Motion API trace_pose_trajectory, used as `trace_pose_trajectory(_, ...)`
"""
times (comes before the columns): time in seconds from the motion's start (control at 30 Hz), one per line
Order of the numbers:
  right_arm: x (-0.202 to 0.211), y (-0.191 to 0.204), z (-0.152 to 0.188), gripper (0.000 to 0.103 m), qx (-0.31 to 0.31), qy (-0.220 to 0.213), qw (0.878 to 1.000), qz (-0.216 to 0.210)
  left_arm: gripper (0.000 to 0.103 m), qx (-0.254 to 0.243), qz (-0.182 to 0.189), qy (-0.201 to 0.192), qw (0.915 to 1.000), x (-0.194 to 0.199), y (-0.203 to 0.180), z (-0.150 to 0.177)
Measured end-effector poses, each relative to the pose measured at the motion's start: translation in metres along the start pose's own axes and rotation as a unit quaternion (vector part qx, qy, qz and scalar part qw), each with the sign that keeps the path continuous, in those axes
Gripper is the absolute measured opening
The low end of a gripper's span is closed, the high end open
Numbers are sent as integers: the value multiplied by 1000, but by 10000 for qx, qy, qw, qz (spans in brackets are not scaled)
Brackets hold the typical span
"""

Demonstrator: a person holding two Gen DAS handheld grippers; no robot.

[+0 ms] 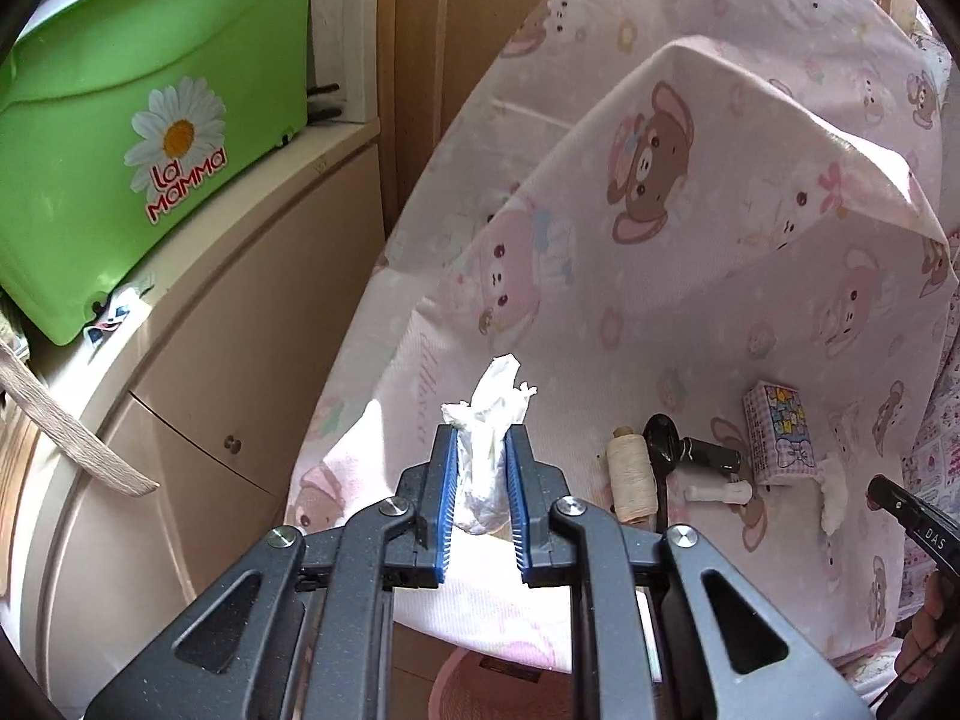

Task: Collect trash
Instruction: 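Carry tissue and tape roll over the basket and open both grippers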

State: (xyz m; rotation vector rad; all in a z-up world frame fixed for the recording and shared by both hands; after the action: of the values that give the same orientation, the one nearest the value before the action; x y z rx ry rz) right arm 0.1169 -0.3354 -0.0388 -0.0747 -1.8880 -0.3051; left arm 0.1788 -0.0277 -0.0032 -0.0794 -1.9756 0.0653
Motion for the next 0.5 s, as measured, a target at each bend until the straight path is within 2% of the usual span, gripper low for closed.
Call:
trace_pose_trajectory(0.23,10,7,4,9,124,-148,9998,-70,15,-91,105,-71,9999,18,7,19)
trace_pose_trajectory(0.5,39,32,25,9,621,-377,9966,-387,15,-380,134,-92,9991,39,8,64)
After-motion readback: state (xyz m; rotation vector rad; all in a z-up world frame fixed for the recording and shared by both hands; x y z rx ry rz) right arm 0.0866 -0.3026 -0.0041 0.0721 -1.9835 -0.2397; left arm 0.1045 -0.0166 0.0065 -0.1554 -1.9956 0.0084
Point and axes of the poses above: each gripper's, at about its wrist camera, not at the fingertips, and x roughly against the way its jaws point, y to its left, z to its underside, the point moved 2 cm from there along -x, roughly the way its jaws point, and after that the axes turned 13 degrees about y, right-handed, at the moved point
